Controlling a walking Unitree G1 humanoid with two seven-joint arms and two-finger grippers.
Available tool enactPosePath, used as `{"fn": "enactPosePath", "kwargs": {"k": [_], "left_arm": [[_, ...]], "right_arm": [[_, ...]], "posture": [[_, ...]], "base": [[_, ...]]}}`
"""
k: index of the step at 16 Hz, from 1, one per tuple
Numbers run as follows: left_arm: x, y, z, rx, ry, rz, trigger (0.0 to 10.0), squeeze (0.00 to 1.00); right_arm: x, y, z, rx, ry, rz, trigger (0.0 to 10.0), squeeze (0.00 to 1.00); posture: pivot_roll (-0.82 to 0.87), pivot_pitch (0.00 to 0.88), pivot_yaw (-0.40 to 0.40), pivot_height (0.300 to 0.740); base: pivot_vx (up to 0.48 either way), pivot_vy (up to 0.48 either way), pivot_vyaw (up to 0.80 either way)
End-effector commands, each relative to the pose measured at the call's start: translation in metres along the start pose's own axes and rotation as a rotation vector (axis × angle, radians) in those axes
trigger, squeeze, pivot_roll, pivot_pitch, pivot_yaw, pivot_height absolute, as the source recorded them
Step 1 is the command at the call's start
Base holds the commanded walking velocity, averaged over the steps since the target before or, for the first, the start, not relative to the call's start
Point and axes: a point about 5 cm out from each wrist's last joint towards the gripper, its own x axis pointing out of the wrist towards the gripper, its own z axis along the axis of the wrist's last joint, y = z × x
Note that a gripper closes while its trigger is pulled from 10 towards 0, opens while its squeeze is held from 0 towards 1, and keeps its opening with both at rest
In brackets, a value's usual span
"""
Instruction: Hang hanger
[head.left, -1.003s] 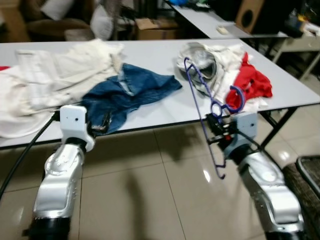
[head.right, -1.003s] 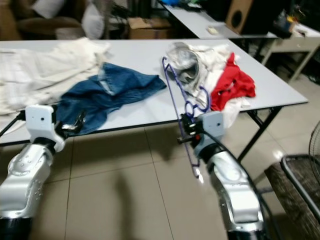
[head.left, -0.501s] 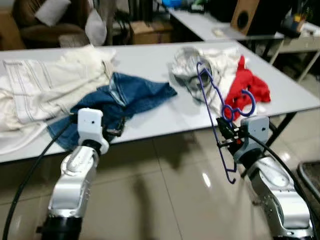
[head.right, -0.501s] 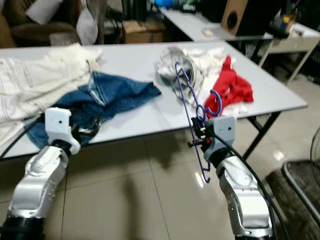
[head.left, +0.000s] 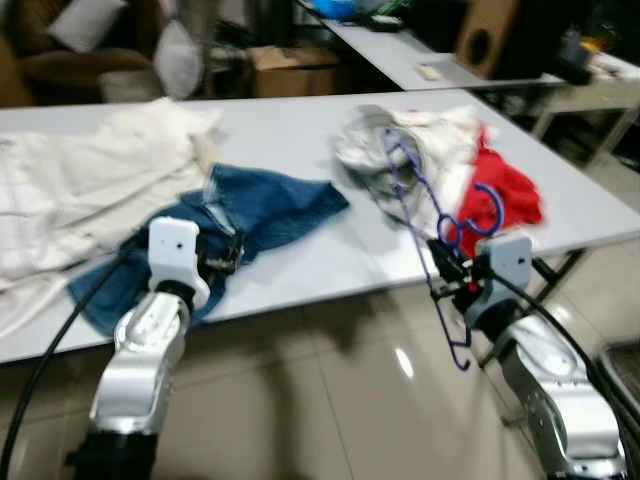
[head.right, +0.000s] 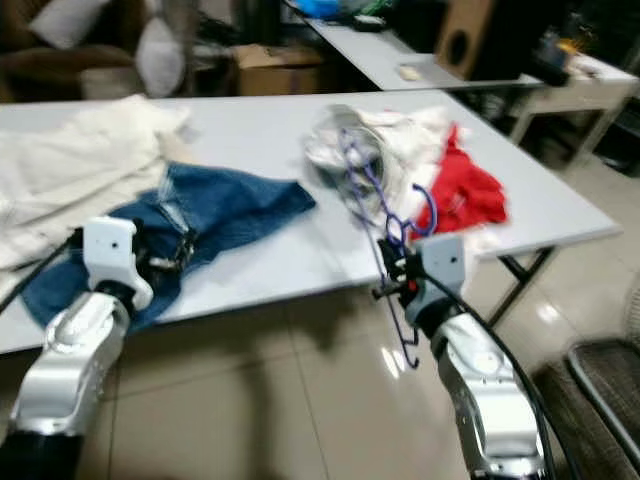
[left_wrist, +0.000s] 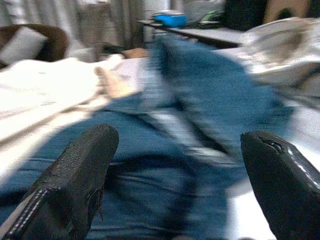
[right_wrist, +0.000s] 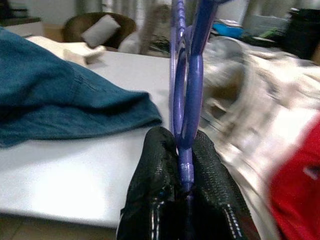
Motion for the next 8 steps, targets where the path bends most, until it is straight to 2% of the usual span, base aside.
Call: {"fn": "enactPosePath", "kwargs": {"k": [1,2,3,4,6,7,8], "left_arm": [[0.001,0.012,-0.004,0.011,0.030,0.044,10.0,0.97],[0.006,0.013,-0.005,0.030,0.035,0.039,10.0,0.65],[0.009,0.013,-0.003,0.047,0.024,0.026,10.0,0.40],[0.017,0.012,0.003,0.086,0.004,0.007,10.0,0.02],[0.032,0.016,0.009,0.092,0.000,-0.015,10.0,0.00],[0.038,0.018,0.013,0.084,-0.013,-0.025,5.8,0.00],[0.044,0.019,0.019,0.072,-0.033,-0.041,0.0,0.00]], "right_arm": [[0.003,0.006,0.003,-0.010,-0.015,0.023,10.0,0.00],[0.005,0.005,0.006,-0.014,-0.024,0.020,10.0,0.00],[0.005,0.005,0.007,-0.010,-0.028,0.016,10.0,0.00],[0.008,0.004,0.007,-0.014,-0.028,0.017,10.0,0.00],[0.013,0.002,0.008,-0.021,-0.034,0.023,10.0,0.00],[0.015,0.001,0.009,-0.014,-0.036,0.017,10.0,0.00],[0.017,0.002,0.009,-0.014,-0.034,0.022,10.0,0.00]], "posture": [[-0.13,0.000,-0.069,0.740],[-0.12,0.000,-0.072,0.740],[-0.12,0.000,-0.072,0.740],[-0.12,0.000,-0.075,0.740],[-0.10,0.000,-0.089,0.740],[-0.09,0.000,-0.098,0.740],[-0.10,0.000,-0.098,0.740]], "base": [[0.330,0.000,0.00],[0.000,0.000,0.00],[0.000,0.000,0.00],[0.000,0.000,0.00],[0.000,0.000,0.00],[0.000,0.000,0.00],[0.000,0.000,0.00]]}}
